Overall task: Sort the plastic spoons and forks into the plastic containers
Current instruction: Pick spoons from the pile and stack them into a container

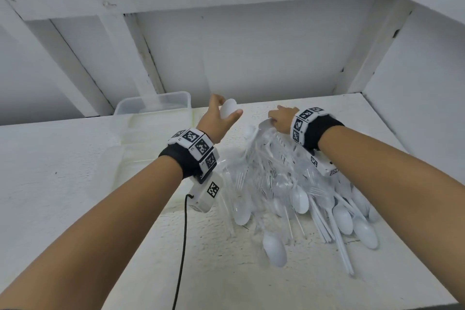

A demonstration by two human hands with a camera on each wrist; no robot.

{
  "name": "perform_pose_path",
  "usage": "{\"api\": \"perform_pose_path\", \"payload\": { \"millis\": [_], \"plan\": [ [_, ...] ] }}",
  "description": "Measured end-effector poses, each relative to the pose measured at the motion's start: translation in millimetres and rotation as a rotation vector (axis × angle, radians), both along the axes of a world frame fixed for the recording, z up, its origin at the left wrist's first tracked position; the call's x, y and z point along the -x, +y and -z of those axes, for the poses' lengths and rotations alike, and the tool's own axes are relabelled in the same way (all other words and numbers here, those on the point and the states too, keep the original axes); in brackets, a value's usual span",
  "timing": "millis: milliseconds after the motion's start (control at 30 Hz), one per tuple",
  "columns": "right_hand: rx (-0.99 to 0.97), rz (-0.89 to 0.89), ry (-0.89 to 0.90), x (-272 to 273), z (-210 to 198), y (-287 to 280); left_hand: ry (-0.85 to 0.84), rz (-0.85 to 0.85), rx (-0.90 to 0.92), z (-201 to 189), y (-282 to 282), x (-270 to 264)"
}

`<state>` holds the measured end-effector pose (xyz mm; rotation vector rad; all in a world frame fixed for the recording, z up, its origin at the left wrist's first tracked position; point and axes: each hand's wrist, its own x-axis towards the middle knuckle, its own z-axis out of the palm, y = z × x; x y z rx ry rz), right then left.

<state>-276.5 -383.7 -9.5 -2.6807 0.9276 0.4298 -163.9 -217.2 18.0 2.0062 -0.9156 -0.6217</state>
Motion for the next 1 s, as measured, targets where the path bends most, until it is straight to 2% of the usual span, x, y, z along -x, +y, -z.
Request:
{"api": "perform_pose_path", "payload": {
  "millis": [167,267,433,533,700,833,933,1000],
  "plan": [
    [0.021,-0.124,0.103,1,-3,0,0.183,-0.087,-0.072,12,2,-11],
    [0.060,-0.191,0.138,10,-10,0,0.179,-0.067,-0.081,10,-3,-11],
    [0.159,-0.173,0.116,35,-14,-5,0.130,-0.031,-0.117,10,-19,-4],
    [0.282,-0.189,0.113,46,-20,-5,0.080,0.043,-0.183,10,-29,1],
    [0.455,-0.238,0.119,52,-36,-4,-0.011,0.055,-0.290,17,-41,1],
    [0.484,-0.202,0.131,58,-47,0,-0.114,0.071,-0.332,20,-45,-2],
    [0.517,-0.110,0.067,64,-49,-1,-0.198,0.098,-0.381,19,-50,-2],
    [0.393,-0.015,-0.022,70,-46,0,-0.223,0.130,-0.451,19,-56,1]
  ]
}}
